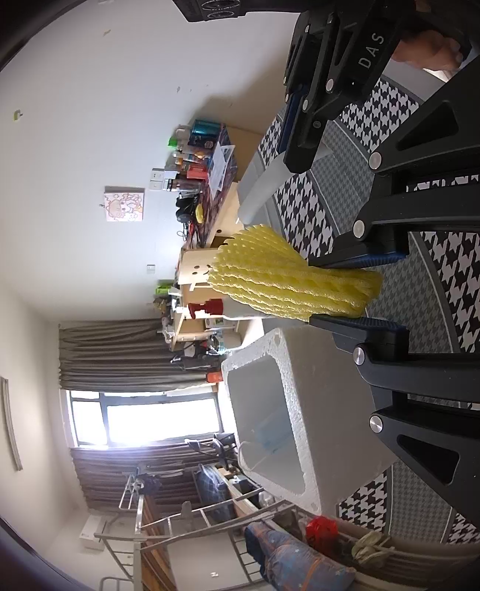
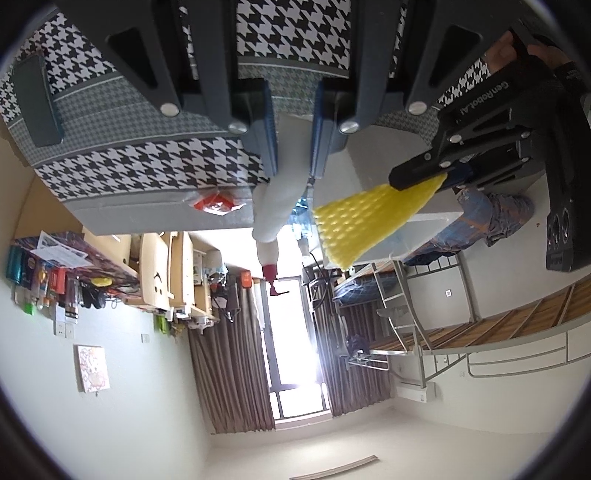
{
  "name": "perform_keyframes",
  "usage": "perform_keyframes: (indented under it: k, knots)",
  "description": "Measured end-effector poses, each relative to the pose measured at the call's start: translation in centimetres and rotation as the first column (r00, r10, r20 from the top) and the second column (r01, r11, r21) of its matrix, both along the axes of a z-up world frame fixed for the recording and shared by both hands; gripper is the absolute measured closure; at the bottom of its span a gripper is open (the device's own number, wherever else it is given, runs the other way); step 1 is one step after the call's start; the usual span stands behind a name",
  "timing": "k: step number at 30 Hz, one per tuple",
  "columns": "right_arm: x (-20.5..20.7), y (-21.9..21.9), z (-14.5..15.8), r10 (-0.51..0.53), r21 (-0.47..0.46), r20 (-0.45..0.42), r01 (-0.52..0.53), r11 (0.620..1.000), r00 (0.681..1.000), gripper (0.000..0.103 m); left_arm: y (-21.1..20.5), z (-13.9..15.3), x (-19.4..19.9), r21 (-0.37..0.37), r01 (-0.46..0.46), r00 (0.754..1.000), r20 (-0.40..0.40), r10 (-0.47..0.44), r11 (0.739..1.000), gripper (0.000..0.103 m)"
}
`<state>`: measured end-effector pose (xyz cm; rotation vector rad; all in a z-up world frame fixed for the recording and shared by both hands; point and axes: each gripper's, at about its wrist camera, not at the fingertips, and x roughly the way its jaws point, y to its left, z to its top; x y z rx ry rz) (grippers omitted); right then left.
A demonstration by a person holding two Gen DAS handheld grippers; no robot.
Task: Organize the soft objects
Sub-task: 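Carry both items over the white foam box with both tools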
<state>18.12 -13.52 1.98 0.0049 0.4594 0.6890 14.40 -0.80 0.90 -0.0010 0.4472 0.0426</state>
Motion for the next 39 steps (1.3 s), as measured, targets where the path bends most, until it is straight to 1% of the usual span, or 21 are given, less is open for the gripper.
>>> perform_keyframes:
  k: [6,14,19,39]
  knots:
    - [0.6,0.8,0.3,0.009,-0.002,0.002,-0.009,1.000,1.000,0.082,0.6,0.4,0.3,-0.003,-0.012,1.000,0.012,0.012,1.000,0.079]
    - [1.2,1.7,0.6,0.017,-0.007,0.000,-0.017,1.000,1.000,0.082,2.4,1.1,1.1,-0.020,-0.065,0.998,0.023,0.065,0.998,0.079]
    - [1.4,2.4,1.2,0.031,-0.005,0.013,-0.031,1.000,0.999,0.082,3.0,1.3,1.4,-0.026,-0.088,0.996,0.020,0.089,0.996,0.079]
    - [2.0,5.3,3.0,0.088,0.006,0.042,-0.089,0.996,0.995,0.082,4.9,2.6,1.7,-0.022,-0.179,0.983,0.035,0.180,0.984,0.079]
